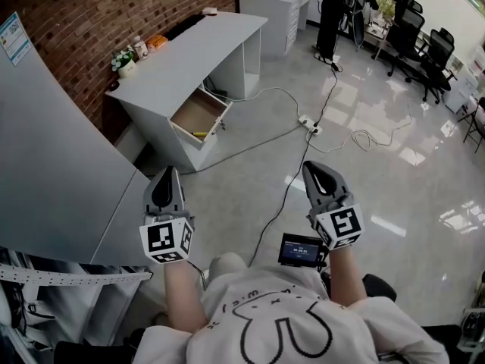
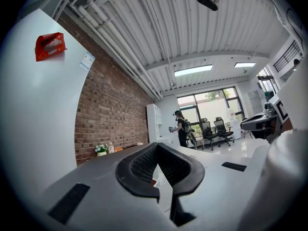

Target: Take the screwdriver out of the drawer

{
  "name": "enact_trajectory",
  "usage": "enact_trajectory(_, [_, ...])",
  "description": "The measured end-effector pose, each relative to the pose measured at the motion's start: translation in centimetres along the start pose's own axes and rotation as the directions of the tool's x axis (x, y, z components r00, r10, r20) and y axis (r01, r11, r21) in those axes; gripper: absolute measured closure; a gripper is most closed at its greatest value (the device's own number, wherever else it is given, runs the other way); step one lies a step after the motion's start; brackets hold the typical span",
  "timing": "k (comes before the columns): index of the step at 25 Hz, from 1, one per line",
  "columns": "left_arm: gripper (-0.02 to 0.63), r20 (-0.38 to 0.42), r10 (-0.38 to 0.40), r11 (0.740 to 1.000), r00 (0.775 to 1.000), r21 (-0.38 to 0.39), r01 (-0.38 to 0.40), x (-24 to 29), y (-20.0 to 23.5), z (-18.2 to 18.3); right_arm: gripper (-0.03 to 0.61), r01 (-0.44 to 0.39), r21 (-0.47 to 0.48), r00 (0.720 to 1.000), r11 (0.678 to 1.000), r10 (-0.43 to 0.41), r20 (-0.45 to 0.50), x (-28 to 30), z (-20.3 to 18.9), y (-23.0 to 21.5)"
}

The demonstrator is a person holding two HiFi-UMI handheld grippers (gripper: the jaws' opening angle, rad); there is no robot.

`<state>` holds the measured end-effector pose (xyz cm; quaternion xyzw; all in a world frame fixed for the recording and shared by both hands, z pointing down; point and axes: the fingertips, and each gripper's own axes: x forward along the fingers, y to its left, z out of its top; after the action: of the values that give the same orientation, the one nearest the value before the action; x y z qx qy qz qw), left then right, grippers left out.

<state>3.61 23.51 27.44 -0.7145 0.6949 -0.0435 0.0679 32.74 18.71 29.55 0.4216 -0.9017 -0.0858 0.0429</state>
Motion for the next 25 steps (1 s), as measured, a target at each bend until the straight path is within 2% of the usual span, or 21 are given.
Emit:
enact_trajectory(4, [0.601,-0.015,-0.001,1.0,1.0,-0.003,0.001,0.9,-0.4,-0.8,0.557,0.008,0.018,1.0,1.0,-0.008,-0.012,0.6,-1.1,-1.1])
enact_trajectory(11, [0.601,-0.016,0.012,1.0,1.0,-0.028,-0.013,4.8,2.3,-1.5,0.557,0.0,0.011,0.999,1.0,0.0,-0.036,4.7,-1.7,-1.5])
enact_trajectory(17, [0.601,-0.023,0.018,0.999,1.0,-0.049,-0.019,10.5,6.4,-2.9,0.557,-0.017,0.002,0.998,1.0,0.017,-0.058,12.2,-1.8,-2.2])
enact_trajectory(25, [0.601,-0.042,0.031,0.997,0.999,-0.07,-0.034,18.2,14.9,-4.8,0.557,-0.042,-0.018,0.996,0.999,0.041,-0.075,24.9,-0.8,-1.1])
